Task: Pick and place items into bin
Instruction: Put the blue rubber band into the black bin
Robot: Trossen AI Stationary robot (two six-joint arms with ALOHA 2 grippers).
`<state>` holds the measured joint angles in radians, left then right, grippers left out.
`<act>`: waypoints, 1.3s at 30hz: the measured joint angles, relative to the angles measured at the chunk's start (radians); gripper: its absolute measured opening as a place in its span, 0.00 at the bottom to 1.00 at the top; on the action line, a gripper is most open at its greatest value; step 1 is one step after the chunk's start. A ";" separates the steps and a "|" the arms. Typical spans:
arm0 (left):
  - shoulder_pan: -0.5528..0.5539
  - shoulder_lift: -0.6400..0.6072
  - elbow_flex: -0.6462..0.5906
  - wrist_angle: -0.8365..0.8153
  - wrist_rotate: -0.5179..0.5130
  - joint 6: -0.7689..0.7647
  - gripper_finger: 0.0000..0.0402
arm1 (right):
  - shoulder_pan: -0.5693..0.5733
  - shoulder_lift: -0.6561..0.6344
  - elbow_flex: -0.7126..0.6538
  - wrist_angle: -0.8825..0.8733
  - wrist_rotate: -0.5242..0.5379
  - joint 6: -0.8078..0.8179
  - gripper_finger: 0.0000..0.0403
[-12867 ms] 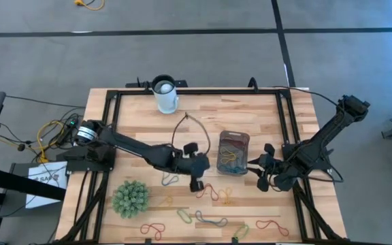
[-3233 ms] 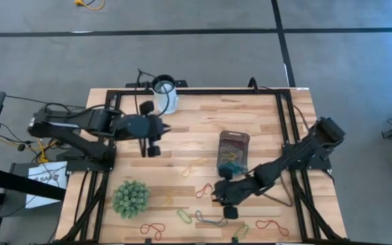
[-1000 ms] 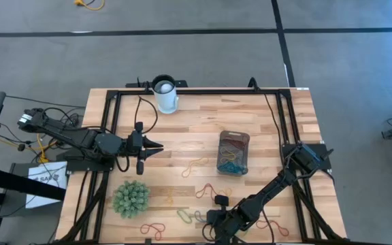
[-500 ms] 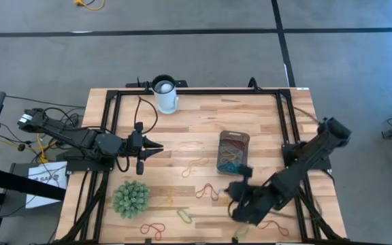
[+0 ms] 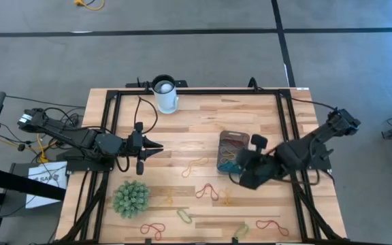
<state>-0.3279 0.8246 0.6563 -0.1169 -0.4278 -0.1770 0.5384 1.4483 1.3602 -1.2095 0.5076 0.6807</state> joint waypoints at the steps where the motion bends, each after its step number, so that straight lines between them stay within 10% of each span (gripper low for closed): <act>1: 0.000 0.000 0.000 0.000 0.000 0.000 0.11 | -0.019 0.000 0.000 -0.017 -0.014 0.000 0.00; 19: 0.000 0.000 0.000 -0.023 0.000 -0.001 0.11 | -0.269 0.191 0.001 -0.035 -0.377 -0.180 0.00; 39: 0.000 0.000 0.000 -0.062 0.003 -0.015 0.11 | -0.384 0.491 0.001 0.128 -0.511 -0.324 0.00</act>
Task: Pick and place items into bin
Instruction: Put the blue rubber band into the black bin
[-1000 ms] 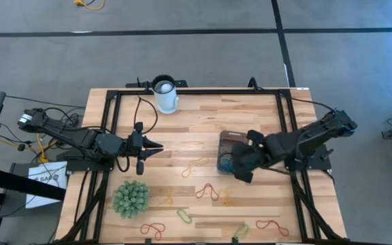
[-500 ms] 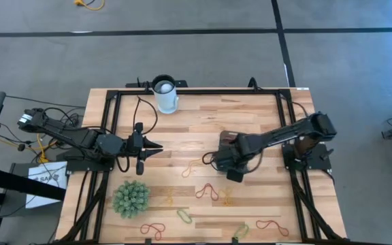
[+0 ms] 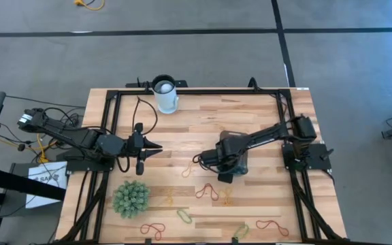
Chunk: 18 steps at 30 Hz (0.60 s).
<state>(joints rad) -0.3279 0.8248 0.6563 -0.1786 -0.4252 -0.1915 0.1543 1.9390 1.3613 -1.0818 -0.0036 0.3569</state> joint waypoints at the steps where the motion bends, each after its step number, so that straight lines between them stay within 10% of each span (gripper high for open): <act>1: 0.000 0.000 0.000 -0.002 0.000 -0.001 0.11 | 0.000 0.002 0.000 0.002 0.000 0.000 0.00; 18: 0.000 0.000 0.000 -0.018 0.000 -0.015 0.11 | 0.016 -0.004 0.000 0.013 -0.026 0.000 0.15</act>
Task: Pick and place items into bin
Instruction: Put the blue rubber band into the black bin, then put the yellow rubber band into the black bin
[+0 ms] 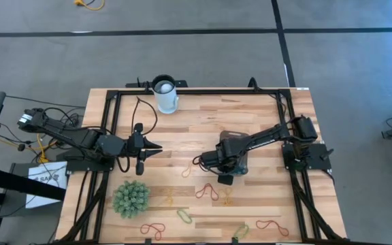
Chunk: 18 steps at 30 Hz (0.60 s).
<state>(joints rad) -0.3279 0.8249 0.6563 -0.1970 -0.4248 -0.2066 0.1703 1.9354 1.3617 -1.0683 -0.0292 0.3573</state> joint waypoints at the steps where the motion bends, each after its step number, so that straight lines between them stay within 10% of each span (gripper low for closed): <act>1: 0.000 0.000 0.000 0.000 0.000 0.000 0.11 | 0.000 0.000 0.000 0.000 0.000 0.000 0.17; 18: 0.000 0.000 0.000 -0.001 0.000 0.000 0.11 | 0.007 -0.064 0.001 -0.129 0.002 0.082 0.30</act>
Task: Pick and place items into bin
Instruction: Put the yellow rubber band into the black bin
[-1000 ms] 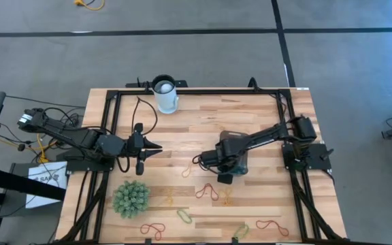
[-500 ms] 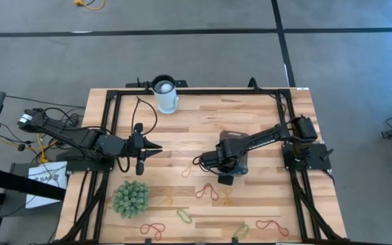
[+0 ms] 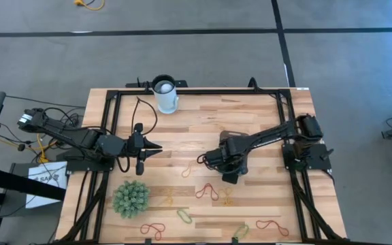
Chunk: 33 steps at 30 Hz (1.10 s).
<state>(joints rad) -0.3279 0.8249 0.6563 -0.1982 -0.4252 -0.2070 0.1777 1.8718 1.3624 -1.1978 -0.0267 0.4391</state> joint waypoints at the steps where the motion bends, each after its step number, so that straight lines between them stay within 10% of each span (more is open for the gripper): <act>1: 0.000 0.000 0.000 0.001 0.000 0.000 0.11 | 0.004 -0.015 0.000 -0.019 0.000 0.008 0.30; 20: 0.000 0.000 0.000 -0.021 0.000 -0.025 0.11 | 0.260 -0.567 0.000 0.039 0.187 0.302 0.30; 33: 0.000 0.054 0.000 -0.020 -0.002 -0.084 0.11 | 0.620 -0.616 0.000 0.055 0.420 0.310 0.30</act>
<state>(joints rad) -0.3279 0.8793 0.6563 -0.2184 -0.4274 -0.2909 0.7977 1.2557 1.3621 -1.1430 0.3933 0.7486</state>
